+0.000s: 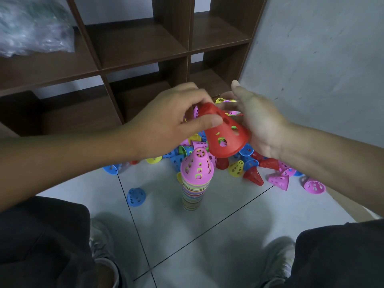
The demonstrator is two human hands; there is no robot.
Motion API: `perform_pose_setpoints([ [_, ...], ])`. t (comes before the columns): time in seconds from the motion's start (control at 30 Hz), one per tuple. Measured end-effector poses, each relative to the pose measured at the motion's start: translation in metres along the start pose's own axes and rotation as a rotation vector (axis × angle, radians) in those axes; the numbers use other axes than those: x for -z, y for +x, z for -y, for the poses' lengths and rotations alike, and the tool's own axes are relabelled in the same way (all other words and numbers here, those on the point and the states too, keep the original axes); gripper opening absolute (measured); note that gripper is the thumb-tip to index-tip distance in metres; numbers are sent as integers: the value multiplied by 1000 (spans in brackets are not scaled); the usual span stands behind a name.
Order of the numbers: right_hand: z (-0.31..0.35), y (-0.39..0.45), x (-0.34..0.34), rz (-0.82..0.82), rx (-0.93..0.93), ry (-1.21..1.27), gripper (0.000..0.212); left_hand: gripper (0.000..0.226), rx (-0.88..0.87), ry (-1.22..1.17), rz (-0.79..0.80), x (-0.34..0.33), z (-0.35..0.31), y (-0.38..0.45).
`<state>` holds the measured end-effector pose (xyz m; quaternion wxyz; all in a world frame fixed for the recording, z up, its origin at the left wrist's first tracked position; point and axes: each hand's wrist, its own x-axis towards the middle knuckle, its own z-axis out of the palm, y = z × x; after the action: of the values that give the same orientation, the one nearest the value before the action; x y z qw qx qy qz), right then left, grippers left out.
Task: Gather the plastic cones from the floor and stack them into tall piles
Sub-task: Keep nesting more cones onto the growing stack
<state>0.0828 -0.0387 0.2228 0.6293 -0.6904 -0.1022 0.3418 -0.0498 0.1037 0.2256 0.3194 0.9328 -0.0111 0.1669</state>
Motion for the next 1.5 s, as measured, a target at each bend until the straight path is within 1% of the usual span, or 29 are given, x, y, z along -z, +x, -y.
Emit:
perform_pose_setpoints([
  [0.1, -3, 1, 2, -25, 25, -91, 40, 46, -28, 103, -7, 10, -1, 3],
  [0.27, -10, 3, 11, -3, 34, -241, 32, 55, -99, 320, 116, 21, 1, 4],
  [0.4, -13, 1, 17, 0, 34, -321, 31, 62, -20, 403, 241, 14, 2, 0],
  [0.57, -17, -2, 22, 6, 29, -375, 27, 53, -16, 398, 421, 3, 3, -3],
  [0.67, -18, -3, 25, 8, 27, -378, 26, 45, -32, 456, 536, -3, 3, -4],
  [0.73, -18, -4, 28, 7, 27, -384, 25, 42, -48, 486, 578, -6, 2, -4],
  [0.8, -19, -6, 32, 10, 28, -400, 23, 43, -61, 508, 579, -7, 1, -4],
  [1.0, -23, -4, 53, 9, 25, -440, 18, 44, -102, 504, 482, -7, -6, 2],
  [1.1, -28, 3, 76, 13, 27, -539, 16, 39, -157, 533, 429, -13, -13, 8],
  [1.23, -39, 19, 120, -28, 1, -653, 12, 37, -187, 551, 446, -34, -25, 22],
  [1.4, -72, 37, 180, -83, -38, -895, 12, 35, -194, 503, 468, -81, -39, 47],
  [1.5, -93, 44, 211, -9, -61, -1152, 22, 34, -199, 446, 463, -121, -39, 60],
])
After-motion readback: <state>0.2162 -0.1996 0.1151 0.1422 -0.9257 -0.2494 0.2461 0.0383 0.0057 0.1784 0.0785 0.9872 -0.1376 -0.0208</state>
